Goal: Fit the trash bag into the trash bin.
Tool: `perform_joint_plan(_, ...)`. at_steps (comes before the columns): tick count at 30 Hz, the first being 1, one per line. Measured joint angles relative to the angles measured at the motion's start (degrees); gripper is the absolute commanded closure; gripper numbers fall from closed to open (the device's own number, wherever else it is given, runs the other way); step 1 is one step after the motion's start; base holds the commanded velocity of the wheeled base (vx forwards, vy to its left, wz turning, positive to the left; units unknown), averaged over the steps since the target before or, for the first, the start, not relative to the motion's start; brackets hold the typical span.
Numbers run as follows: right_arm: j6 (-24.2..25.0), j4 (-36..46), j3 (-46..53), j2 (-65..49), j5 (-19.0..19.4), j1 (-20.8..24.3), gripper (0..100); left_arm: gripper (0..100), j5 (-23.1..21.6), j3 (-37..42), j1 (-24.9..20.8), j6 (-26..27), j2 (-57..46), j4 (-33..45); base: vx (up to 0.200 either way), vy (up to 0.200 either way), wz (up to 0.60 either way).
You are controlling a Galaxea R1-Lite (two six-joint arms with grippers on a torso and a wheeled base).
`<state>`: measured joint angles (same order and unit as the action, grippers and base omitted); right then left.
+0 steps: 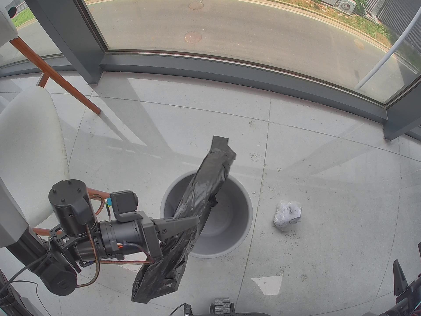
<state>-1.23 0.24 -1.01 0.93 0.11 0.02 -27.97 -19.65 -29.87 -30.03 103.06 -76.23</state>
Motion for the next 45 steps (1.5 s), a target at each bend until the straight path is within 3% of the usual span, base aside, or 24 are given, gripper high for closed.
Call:
perform_joint_plan(6, -0.05, -0.02, 0.00, 0.00, 0.00, 0.00, 0, 100, 20.07, -4.44, -3.01, 4.33, 0.44, 5.50, 0.000, 0.000, 0.00)
perform_joint_plan(10, -0.16, -0.04, 0.00, 0.00, 0.05, 0.00, 0, 100, 24.91, -4.88, -4.50, 15.17, 0.74, 7.03, 0.000, 0.000, 0.00)
perform_joint_plan(16, -0.38, -0.22, 0.00, 0.00, 0.43, -0.02, 0, 100, 21.05, -4.51, -6.05, 29.12, 0.85, 7.51, 0.000, 0.000, 0.00)
perform_joint_plan(21, 1.28, -2.10, -2.38, 0.15, 1.99, 0.18, 0, 100, 19.85, -6.21, -6.42, 35.27, 1.02, 8.57, 0.000, 0.000, 0.00)
perform_joint_plan(30, 12.51, -1.44, -15.96, 10.26, 5.58, 3.47, 0, 100, 19.48, -8.29, -6.57, 45.65, 1.12, 14.15, 0.000, 0.000, 0.00)
perform_joint_plan(37, 21.59, -0.62, -25.00, 27.25, 7.24, 9.23, 0, 100, 19.27, -6.31, -6.33, 53.72, 1.02, 14.18, 0.000, 0.000, 0.00)
perform_joint_plan(45, 31.45, 0.87, -37.05, 50.29, 5.77, 20.81, 0, 100, 18.97, -3.85, -6.13, 61.09, -0.11, 13.60, 0.000, 0.000, 0.00)
